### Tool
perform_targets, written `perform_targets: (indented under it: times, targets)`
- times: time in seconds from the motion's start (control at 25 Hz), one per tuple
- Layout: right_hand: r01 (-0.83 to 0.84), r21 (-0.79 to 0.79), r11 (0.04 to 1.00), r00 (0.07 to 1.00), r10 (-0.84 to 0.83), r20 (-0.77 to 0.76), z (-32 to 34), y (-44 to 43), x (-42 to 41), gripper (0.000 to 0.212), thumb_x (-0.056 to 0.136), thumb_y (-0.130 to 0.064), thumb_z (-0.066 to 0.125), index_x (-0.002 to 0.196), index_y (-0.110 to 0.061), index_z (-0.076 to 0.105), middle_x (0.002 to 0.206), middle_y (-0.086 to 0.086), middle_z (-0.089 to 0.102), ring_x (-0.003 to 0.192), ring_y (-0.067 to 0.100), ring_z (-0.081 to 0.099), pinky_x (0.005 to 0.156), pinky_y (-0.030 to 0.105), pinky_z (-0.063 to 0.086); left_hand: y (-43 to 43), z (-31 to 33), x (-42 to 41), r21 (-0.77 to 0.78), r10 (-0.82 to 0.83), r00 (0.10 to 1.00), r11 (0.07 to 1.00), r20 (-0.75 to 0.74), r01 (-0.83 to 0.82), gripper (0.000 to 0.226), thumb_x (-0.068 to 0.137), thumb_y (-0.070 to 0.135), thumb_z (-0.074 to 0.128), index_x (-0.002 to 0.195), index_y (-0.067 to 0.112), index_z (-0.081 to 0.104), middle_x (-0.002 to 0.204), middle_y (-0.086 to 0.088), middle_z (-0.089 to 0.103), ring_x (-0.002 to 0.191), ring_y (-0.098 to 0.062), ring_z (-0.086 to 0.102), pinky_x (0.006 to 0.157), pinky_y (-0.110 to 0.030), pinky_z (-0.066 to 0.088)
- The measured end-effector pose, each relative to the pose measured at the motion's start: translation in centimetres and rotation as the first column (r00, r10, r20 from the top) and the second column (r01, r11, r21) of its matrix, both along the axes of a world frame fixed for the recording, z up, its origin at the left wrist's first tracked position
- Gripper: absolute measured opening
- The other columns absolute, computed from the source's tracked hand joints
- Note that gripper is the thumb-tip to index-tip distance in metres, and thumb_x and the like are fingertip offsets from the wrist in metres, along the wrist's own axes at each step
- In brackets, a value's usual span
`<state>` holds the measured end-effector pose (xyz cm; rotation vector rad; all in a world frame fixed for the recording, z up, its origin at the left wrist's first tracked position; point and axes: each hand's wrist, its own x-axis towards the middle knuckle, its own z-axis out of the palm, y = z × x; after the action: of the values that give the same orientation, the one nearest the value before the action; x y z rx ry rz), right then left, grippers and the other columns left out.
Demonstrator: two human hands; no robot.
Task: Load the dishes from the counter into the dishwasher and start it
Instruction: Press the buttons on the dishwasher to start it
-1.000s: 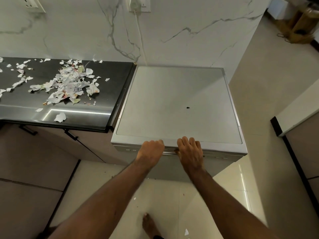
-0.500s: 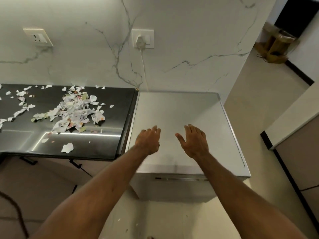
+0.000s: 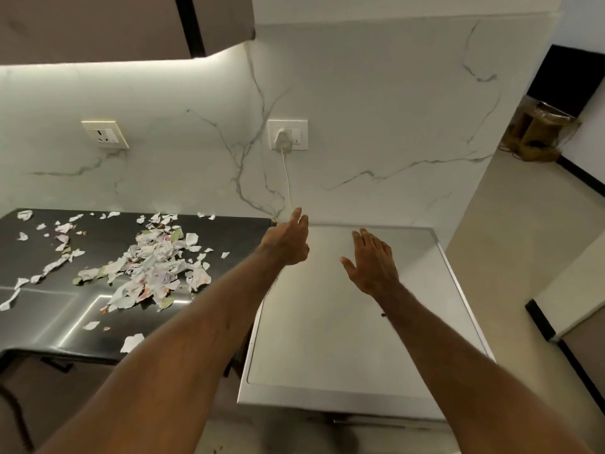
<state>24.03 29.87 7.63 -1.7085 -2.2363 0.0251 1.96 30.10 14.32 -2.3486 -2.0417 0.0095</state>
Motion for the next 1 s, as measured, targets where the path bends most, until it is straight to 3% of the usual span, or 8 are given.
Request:
perform_targets:
  times: [0.2, 0.32, 0.52, 0.76, 1.0]
  targets:
    - [-0.06, 0.044, 0.997, 0.998, 0.06, 0.007, 1.6, 6.1, -2.1, 0.073, 0.101, -0.047, 0.059, 0.158, -0.009, 0.035, 0.166, 0.015, 0.034, 0.152, 0.03, 0.034, 0.122, 0.046, 0.029, 5.8, 1.7, -0.6, 0.049, 0.056, 0.998, 0.997, -0.004, -0.056, 0.083, 0.098, 0.034, 0.064, 0.161, 0.006, 0.018, 0.171, -0.014, 0.001, 0.12, -0.043, 0.063, 0.094, -0.055, 0.057]
    - [-0.078, 0.069, 0.995, 0.996, 0.075, 0.037, 2.6, 8.7, -3.1, 0.073, 0.099, -0.045, 0.062, 0.157, -0.01, 0.036, 0.166, 0.016, 0.033, 0.153, 0.031, 0.033, 0.123, 0.047, 0.027, 8.1, 1.9, -0.1, 0.066, 0.099, 0.995, 0.993, 0.021, -0.1, 0.092, 0.094, 0.035, 0.07, 0.161, 0.007, 0.015, 0.171, -0.013, 0.0, 0.129, -0.042, 0.056, 0.096, -0.053, 0.056]
    - [-0.134, 0.101, 0.986, 0.989, 0.127, 0.075, 4.1, 12.6, -2.9, 0.078, 0.098, -0.044, 0.064, 0.16, -0.009, 0.031, 0.167, 0.017, 0.031, 0.154, 0.032, 0.03, 0.123, 0.048, 0.028, 12.9, 3.1, 0.2, -0.001, 0.116, 0.992, 0.993, 0.041, -0.116, 0.101, 0.095, 0.033, 0.07, 0.163, 0.007, 0.001, 0.17, -0.01, -0.019, 0.124, -0.04, 0.06, 0.094, -0.047, 0.058]
    - [-0.135, 0.101, 0.986, 0.989, 0.128, 0.073, 3.5, 16.1, -0.8, 0.08, 0.098, -0.043, 0.065, 0.16, -0.007, 0.03, 0.166, 0.017, 0.034, 0.153, 0.032, 0.033, 0.122, 0.047, 0.032, 19.7, 5.1, -0.3, -0.065, 0.163, 0.985, 0.985, 0.057, -0.159, 0.102, 0.096, 0.037, 0.067, 0.163, 0.006, -0.003, 0.166, -0.012, -0.031, 0.133, -0.044, 0.053, 0.109, -0.05, 0.049]
    - [-0.118, 0.072, 0.99, 0.992, 0.114, 0.057, 2.5, 19.2, 0.9, 0.081, 0.098, -0.043, 0.065, 0.16, -0.006, 0.03, 0.164, 0.016, 0.037, 0.151, 0.031, 0.037, 0.12, 0.045, 0.034, 24.0, 5.8, -0.5, -0.122, 0.201, 0.978, 0.973, 0.054, -0.194, 0.102, 0.098, 0.037, 0.066, 0.161, 0.001, -0.005, 0.166, -0.018, -0.028, 0.148, -0.046, 0.033, 0.123, -0.047, 0.032]
